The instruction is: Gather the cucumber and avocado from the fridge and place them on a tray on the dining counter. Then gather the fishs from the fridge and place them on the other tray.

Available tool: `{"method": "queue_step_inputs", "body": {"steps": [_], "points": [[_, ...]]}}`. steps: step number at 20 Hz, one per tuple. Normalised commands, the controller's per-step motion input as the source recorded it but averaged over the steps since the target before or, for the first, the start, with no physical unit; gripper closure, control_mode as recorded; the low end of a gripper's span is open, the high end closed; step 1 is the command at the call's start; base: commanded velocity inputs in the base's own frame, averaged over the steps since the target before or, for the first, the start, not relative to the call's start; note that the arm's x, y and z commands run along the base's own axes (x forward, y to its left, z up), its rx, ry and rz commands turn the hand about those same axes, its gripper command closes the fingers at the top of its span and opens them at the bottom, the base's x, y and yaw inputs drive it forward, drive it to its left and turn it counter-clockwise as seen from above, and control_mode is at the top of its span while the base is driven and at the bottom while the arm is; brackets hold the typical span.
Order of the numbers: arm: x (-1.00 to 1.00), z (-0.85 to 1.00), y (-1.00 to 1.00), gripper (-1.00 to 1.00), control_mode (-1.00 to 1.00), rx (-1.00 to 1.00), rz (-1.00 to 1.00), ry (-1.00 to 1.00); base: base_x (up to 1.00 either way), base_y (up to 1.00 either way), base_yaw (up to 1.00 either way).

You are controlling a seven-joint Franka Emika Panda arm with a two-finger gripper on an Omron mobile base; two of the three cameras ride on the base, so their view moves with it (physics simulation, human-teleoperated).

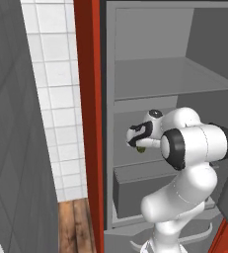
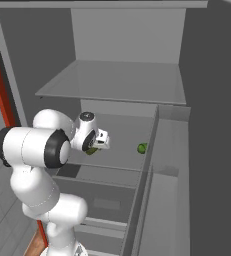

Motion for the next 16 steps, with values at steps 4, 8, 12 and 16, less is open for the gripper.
{"method": "queue_step_inputs", "body": {"steps": [4, 8, 12, 16], "points": [[0.00, 0.00, -0.03, 1.00, -1.00, 0.00, 0.00, 0.00, 0.00, 0.00, 0.00], [0.00, 0.00, -0.04, 1.00, -1.00, 0.00, 0.00, 0.00, 0.00, 0.00, 0.00], [-0.01, 0.00, -0.06, 1.00, -1.00, 0.00, 0.00, 0.00, 0.00, 0.00, 0.00], [-0.01, 0.00, -0.15, 1.00, -1.00, 0.01, 0.00, -0.08, 0.00, 0.00, 0.00]]}}
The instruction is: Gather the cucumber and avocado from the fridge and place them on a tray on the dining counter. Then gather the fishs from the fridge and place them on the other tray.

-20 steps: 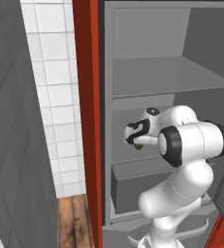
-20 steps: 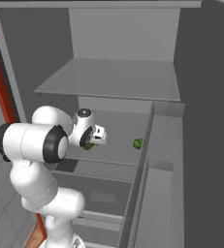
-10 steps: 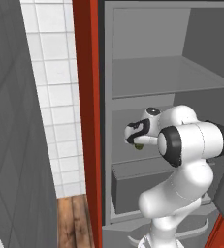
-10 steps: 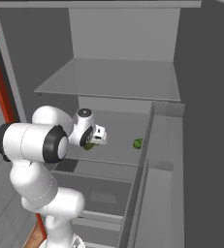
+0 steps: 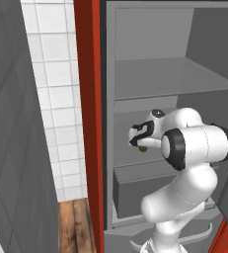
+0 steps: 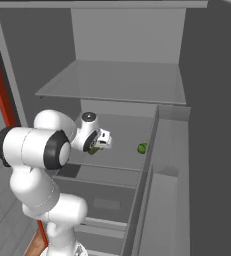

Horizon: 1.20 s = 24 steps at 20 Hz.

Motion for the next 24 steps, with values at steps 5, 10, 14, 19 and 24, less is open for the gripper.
{"method": "queue_step_inputs", "body": {"steps": [5, 10, 14, 19, 24], "points": [[-0.01, 0.00, -0.14, 1.00, -1.00, 0.02, 0.00, -0.23, 0.00, 0.00, 0.00], [-0.27, 0.00, -0.26, 1.00, -1.00, 0.03, 0.00, -0.21, 0.00, 0.00, 0.00], [-0.85, 0.25, -0.39, 1.00, -1.00, 0.03, 0.00, -0.02, 0.00, 0.00, 0.00], [-0.37, 0.87, -0.05, 1.00, -1.00, 0.01, 0.00, 0.03, 0.00, 0.00, 0.00], [-0.05, 1.00, 0.02, 1.00, -1.00, 0.00, 0.01, 0.18, 0.00, 0.00, 0.00]]}}
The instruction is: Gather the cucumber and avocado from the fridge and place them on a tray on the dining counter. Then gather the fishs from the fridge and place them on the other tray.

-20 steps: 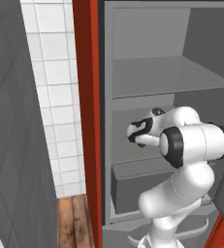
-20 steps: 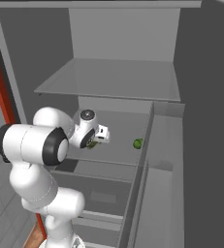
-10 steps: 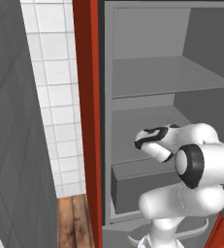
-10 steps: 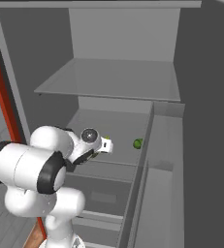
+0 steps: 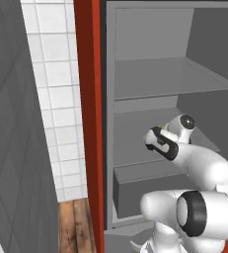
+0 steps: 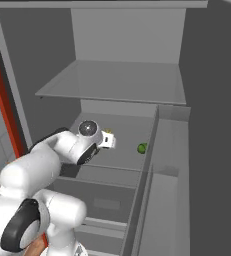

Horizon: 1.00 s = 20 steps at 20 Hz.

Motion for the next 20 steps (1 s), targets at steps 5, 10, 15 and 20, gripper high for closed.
{"method": "queue_step_inputs", "body": {"steps": [5, 10, 15, 20], "points": [[-0.37, 0.84, 0.00, 1.00, -1.00, 0.00, 0.04, 0.22, 0.00, 0.00, 0.00], [-0.78, 0.23, 0.00, 1.00, -1.00, 0.00, 0.08, 0.04, 0.00, 0.00, 0.00], [-0.85, 0.03, 0.00, 1.00, -1.00, 0.00, 0.02, 0.00, 0.00, 0.00, 0.00], [-0.90, 0.29, 0.15, 1.00, -1.00, -0.06, 0.00, 0.08, 0.00, 0.00, 0.00]]}}
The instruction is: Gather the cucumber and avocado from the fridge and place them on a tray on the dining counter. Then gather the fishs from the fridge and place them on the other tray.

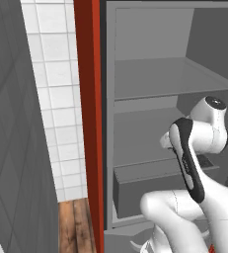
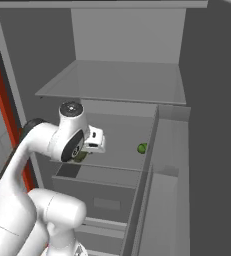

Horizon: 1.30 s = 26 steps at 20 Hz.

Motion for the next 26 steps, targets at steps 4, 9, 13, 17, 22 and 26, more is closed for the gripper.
{"method": "queue_step_inputs", "body": {"steps": [4, 9, 13, 17, 22, 26], "points": [[-0.82, 0.27, 0.35, 1.00, -1.00, -0.15, 0.00, 0.06, 0.00, 0.00, 0.00], [-0.51, 0.45, 0.20, 1.00, -1.00, -0.03, 0.00, 0.08, 0.00, 0.00, 0.00], [-0.39, 0.58, 0.06, 1.00, -1.00, 0.00, -0.07, 0.03, 0.00, 0.00, 0.00], [-0.42, 0.50, 0.00, 1.00, -1.00, 0.00, -0.19, 0.01, 0.00, 0.00, 0.00], [-0.14, 0.43, 0.00, 1.00, -1.00, 0.04, -0.14, 0.00, 0.00, 0.00, 0.00], [-0.13, 0.37, 0.00, 1.00, -1.00, 0.09, -0.02, 0.00, 0.00, 0.00, 0.00]]}}
